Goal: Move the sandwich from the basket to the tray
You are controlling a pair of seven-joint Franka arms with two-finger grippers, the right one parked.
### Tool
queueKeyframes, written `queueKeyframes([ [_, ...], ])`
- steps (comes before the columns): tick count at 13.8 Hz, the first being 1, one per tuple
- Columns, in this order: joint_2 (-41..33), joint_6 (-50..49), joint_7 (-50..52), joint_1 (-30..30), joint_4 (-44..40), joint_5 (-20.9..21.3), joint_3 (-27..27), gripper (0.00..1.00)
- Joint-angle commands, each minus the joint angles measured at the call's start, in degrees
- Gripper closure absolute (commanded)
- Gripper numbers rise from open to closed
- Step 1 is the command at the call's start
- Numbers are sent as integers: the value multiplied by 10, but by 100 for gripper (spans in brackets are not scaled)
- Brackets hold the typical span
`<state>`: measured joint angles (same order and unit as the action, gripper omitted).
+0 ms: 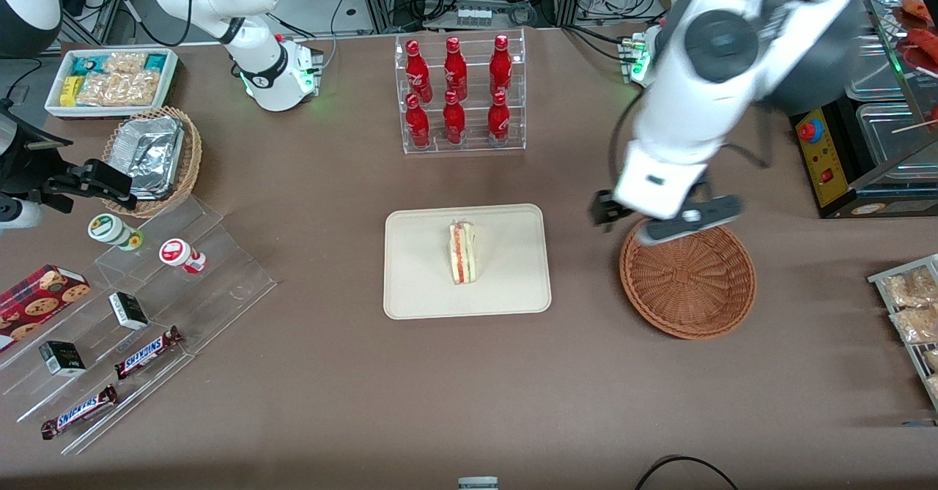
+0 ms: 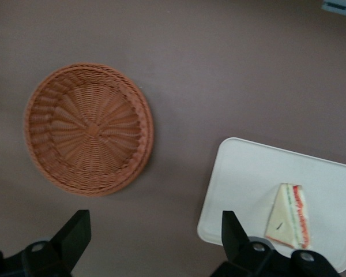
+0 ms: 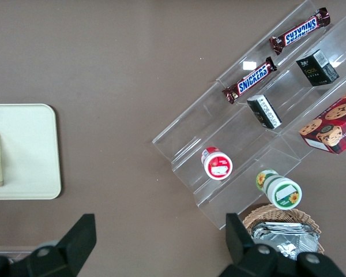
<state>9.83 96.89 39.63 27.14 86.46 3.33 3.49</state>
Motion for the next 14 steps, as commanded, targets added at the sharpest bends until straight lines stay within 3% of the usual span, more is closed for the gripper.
queueKeyframes([
  [1,-32,-21,-69,-47,25,-8,-4,0],
  [9,-82,-94,-330,-208,30,-32,-4,0],
  [12,-104,-121,-403,-263,30,-69,-4,0],
  [14,-109,-128,-409,-268,30,-71,-4,0],
])
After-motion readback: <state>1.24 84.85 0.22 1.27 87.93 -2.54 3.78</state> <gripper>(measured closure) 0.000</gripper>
